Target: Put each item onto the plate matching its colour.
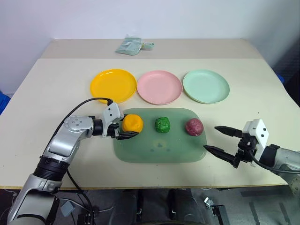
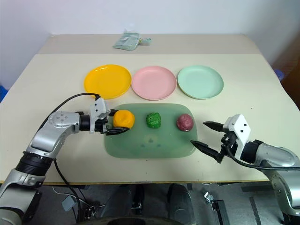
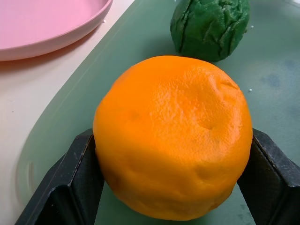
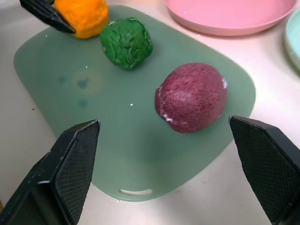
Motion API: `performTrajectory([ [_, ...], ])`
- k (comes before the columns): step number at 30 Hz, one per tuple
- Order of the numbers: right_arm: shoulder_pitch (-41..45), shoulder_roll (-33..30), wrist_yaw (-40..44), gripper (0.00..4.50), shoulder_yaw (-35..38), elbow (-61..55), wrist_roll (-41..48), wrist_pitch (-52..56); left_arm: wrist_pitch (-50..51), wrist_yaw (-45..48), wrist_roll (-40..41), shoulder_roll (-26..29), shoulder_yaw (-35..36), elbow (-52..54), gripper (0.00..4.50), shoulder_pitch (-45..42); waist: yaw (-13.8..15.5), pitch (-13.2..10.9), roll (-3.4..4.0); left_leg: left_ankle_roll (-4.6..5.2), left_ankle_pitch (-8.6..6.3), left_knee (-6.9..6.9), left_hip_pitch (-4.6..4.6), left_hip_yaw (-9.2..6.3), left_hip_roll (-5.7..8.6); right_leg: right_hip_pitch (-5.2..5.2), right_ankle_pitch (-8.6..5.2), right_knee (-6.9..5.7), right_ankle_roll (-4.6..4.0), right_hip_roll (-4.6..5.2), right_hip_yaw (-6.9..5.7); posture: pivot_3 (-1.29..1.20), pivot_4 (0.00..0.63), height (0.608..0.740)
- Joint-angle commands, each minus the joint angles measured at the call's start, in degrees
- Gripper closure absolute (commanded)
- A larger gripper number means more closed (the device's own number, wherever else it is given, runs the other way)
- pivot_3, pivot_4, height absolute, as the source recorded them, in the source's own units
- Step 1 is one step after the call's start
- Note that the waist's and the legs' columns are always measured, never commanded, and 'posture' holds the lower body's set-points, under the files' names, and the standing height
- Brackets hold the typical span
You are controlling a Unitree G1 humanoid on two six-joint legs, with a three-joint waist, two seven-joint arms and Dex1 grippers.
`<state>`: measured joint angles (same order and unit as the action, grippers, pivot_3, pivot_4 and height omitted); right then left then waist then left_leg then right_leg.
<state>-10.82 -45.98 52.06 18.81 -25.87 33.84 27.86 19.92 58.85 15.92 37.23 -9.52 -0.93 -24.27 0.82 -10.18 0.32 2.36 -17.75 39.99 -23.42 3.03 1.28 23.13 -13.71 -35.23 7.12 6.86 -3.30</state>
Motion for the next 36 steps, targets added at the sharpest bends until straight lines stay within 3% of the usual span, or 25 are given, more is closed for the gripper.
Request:
performTrajectory([
  [1, 1.13, 1.08, 0.29, 0.0, -0.2, -0.06, -0.33, -2.51, 0.47, -10.0, 1.34, -2.82, 8.9, -0.6, 1.25, -2.47, 0.09, -0.02, -0.03, 0.0, 0.0, 0.01, -0.01, -0.01, 0.0, 0.0, 0.0, 0.0, 0.0, 0.0, 0.0, 0.0, 0.15, 0.74],
  [8, 5.52, 2.66, -0.29, 0.0, -3.22, -0.25, 0.17, -2.56, 3.47, -33.34, -7.97, -10.47, 11.35, -23.13, 1.25, -19.53, 0.66, -0.02, -0.12, 0.06, -0.01, 0.07, -0.01, -0.04, 0.09, -0.05, 0.01, -0.07, 0.06, -0.05, -0.1, 0.0, 0.15, 0.74],
  [13, 8.51, 3.67, -1.73, 0.0, -6.2, -1.27, 0.01, -1.8, 1.68, -38.27, -11.6, -13.39, 10.58, -38.73, 1.25, -28.09, 1.29, -0.07, -0.19, 0.11, -0.03, 0.07, -0.04, 0.06, 0.12, -0.02, 0.0, -0.05, 0.09, -0.07, -0.12, 0.0, 0.15, 0.74],
  [18, 10.22, 4.44, -4.58, 0.0, -7.41, -3.32, 0.35, -0.21, 0.11, -37.5, -12.13, -13.77, 11.1, -44.48, 1.25, -30.97, 1.36, -0.1, -0.28, 0.1, -0.02, 0.1, -0.05, 0.1, 0.1, -0.01, -0.01, -0.06, 0.11, -0.07, -0.13, 0.0, 0.15, 0.74],
  [19, 10.44, 4.53, -5.0, 0.0, -7.59, -3.75, 0.44, 0.2, 0.04, -37.16, -11.71, -13.75, 11.62, -44.55, 0.21, -31.02, 1.37, -0.1, -0.28, 0.1, -0.02, 0.1, -0.05, 0.1, 0.1, -0.02, -0.01, -0.06, 0.12, -0.07, -0.13, 0.0, 0.15, 0.74],
  [20, 10.8, 4.61, -5.43, 0.0, -7.84, -4.09, 0.52, 0.61, 0.07, -36.62, -11.18, -13.75, 12.1, -44.13, 0.04, -30.84, 1.36, -0.1, -0.28, 0.1, -0.03, 0.11, -0.05, 0.09, 0.1, -0.02, -0.01, -0.06, 0.12, -0.07, -0.13, 0.0, 0.15, 0.74],
  [29, 14.06, 3.89, -6.53, 0.0, -8.48, -5.24, 1.9, 3.33, -1.53, -36.19, -6.77, -13.27, 17.74, -32.02, 0.04, -25.92, 1.31, -0.1, -0.29, 0.08, -0.02, 0.11, -0.05, 0.08, 0.09, -0.01, 0.0, -0.06, 0.12, -0.07, -0.12, 0.0, 0.15, 0.74],
  [36, 17.82, 4.42, -7.23, 0.0, -9.75, -4.26, 1.55, 4.59, 1.73, -30.36, 0.39, -11.05, 21.16, -7.79, 0.04, -12.87, 1.11, -0.09, -0.27, 0.04, -0.01, 0.09, -0.04, 0.05, 0.06, 0.0, 0.0, -0.06, 0.11, -0.06, -0.12, 0.0, 0.15, 0.74],
])
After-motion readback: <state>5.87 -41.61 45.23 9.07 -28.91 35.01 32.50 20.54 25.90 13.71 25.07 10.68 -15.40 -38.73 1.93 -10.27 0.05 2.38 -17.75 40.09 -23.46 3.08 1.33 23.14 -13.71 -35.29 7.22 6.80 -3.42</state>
